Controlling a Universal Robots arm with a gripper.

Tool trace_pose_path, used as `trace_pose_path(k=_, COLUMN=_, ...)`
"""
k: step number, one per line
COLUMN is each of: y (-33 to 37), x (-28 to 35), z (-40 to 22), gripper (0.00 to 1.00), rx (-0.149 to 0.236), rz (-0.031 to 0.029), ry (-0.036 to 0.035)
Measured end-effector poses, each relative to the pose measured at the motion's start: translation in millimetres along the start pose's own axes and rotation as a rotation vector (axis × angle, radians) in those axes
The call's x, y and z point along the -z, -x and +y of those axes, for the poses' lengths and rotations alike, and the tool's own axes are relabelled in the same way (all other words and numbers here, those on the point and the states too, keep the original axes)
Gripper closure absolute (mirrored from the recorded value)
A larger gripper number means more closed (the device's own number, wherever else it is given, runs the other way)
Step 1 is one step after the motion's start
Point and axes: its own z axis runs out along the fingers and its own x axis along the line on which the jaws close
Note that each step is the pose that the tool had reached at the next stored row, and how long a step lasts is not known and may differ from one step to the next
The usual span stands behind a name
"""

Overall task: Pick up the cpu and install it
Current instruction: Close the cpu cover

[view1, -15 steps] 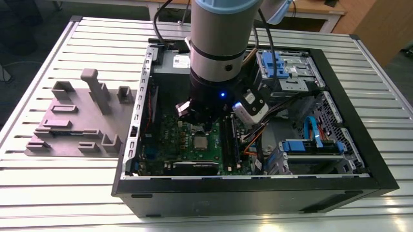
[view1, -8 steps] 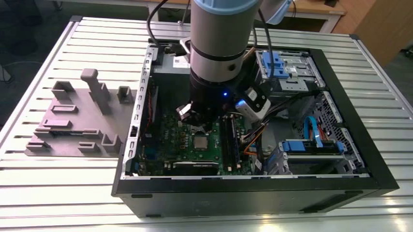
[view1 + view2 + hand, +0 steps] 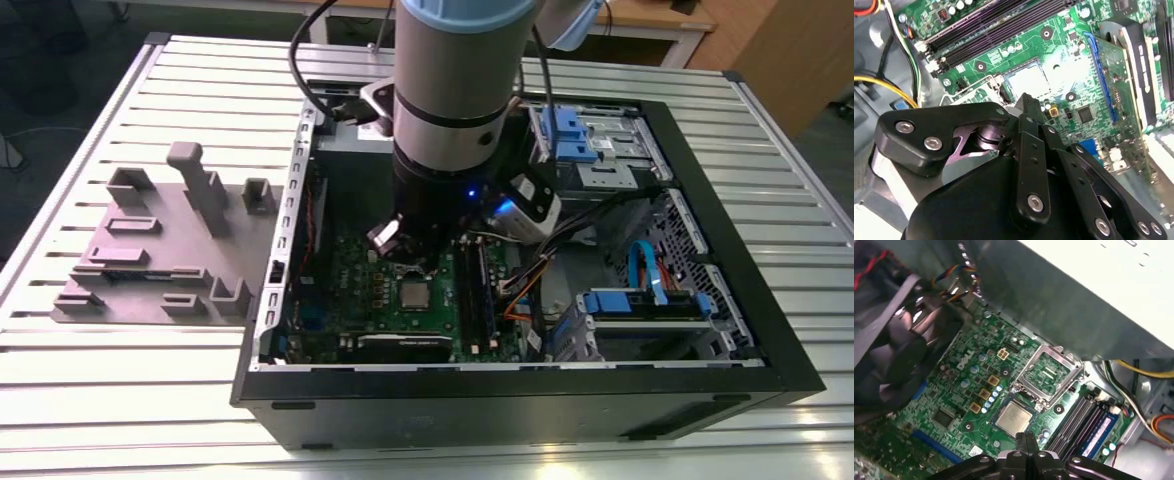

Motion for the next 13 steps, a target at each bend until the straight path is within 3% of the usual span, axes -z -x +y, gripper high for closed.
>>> trace_pose_path(k=4, y=-0.2, x=-0.1, z=-0.2, gripper=0.89, rx=0.039, rz=0.0008, ry=0.0012)
trace_pose_path(k=13, y=-0.8, x=0.0, z=-0.9, gripper=0.89, rx=0.053, rz=0.0012, ry=0.0015)
